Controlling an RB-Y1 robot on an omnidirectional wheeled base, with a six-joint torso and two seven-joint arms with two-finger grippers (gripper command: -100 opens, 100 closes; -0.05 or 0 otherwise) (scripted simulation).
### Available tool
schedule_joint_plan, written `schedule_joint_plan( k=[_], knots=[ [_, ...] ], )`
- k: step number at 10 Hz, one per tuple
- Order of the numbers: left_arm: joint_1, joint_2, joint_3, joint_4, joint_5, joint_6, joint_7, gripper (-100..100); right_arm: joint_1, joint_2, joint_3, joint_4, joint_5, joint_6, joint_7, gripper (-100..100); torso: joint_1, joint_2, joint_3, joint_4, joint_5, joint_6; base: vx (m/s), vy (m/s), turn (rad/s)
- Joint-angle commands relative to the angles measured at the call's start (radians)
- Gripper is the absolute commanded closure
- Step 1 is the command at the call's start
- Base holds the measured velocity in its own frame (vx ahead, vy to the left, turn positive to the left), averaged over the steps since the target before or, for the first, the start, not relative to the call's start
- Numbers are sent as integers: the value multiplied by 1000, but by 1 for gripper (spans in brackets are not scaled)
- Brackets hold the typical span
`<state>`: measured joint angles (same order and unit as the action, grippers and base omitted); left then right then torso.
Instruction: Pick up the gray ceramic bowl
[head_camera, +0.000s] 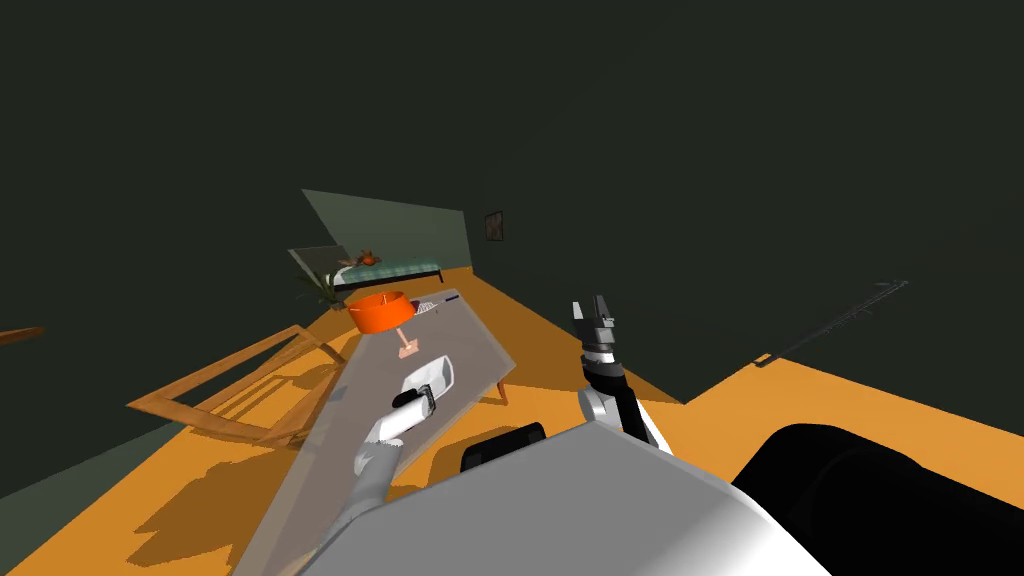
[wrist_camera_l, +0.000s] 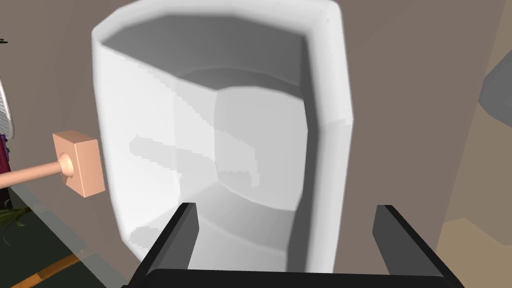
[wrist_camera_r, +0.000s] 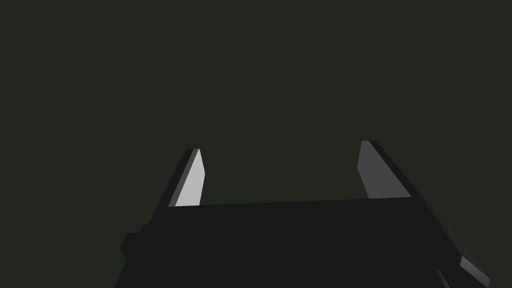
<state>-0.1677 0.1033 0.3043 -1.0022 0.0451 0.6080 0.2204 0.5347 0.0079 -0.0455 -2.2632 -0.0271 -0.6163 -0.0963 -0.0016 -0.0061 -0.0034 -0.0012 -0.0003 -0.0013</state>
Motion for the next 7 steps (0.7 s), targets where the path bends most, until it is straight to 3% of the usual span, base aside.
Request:
schedule_joint_plan(
  k=[1,2,4,5,6,7],
  knots=[
    [-14,-3,-9,45,14,-11,-33,-100,0,0,0,0,0,0,0,0,0,0,0,0,0,0,56,-20,232],
    [-56,-14,-20,78,20,-36,-68,-100,0,0,0,0,0,0,0,0,1,1,0,0,0,0,47,-9,395],
    [-56,-14,-20,107,20,-36,-68,-100,0,0,0,0,0,0,0,0,1,2,1,0,0,1,29,-11,77],
    [-98,-24,-32,139,26,-62,-102,-100,0,0,0,0,0,0,0,0,2,4,2,1,0,1,27,2,326],
    [-99,-24,-32,169,26,-62,-102,-100,0,0,0,0,0,0,0,0,2,3,2,1,0,0,32,-14,228],
    [-142,-34,-44,206,32,-88,-137,-100,0,0,0,0,0,0,0,0,2,3,2,1,0,1,47,-17,419]
  ],
)
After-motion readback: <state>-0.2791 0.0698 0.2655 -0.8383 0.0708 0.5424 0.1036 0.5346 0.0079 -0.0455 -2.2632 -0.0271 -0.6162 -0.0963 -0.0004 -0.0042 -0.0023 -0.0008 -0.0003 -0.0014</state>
